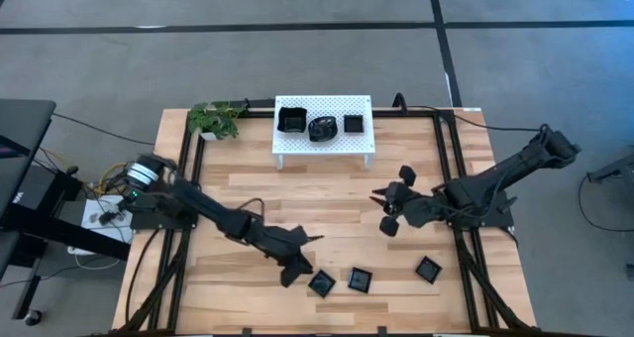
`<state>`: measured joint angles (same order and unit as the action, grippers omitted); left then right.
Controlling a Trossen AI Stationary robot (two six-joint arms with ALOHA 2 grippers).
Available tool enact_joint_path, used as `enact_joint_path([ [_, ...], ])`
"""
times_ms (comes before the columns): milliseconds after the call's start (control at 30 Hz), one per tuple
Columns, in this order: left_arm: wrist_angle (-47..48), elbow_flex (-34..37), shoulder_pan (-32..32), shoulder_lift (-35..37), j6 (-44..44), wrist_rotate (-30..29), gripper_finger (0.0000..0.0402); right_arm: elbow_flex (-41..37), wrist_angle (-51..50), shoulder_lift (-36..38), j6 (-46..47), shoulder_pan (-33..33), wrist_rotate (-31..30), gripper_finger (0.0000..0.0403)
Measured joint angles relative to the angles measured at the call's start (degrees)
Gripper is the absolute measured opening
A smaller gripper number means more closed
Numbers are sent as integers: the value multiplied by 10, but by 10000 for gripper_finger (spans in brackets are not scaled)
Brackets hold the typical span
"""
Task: Pick & Place Mini shaped plates
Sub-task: Stack the black square plate on top of the black square plates on the shelf
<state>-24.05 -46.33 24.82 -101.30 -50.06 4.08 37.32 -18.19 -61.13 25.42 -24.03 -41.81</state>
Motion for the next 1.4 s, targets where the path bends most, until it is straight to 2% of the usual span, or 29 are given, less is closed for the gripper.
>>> enact_joint_path([
  [233,-4,-4,14,-75,-33,-10,76,0,25,-14,2,-5,15,72],
  [633,-18,-4,15,-82,-47,-55,76,0,115,-80,2,-37,15,72],
  [900,-23,-9,15,-86,-72,-58,76,0,150,-112,3,-49,15,72],
  [1133,-18,-26,19,-89,-81,-60,76,0,153,-113,45,-53,15,72],
  [1400,-24,-33,25,-109,-111,-72,76,0,169,-112,44,-68,15,72],
])
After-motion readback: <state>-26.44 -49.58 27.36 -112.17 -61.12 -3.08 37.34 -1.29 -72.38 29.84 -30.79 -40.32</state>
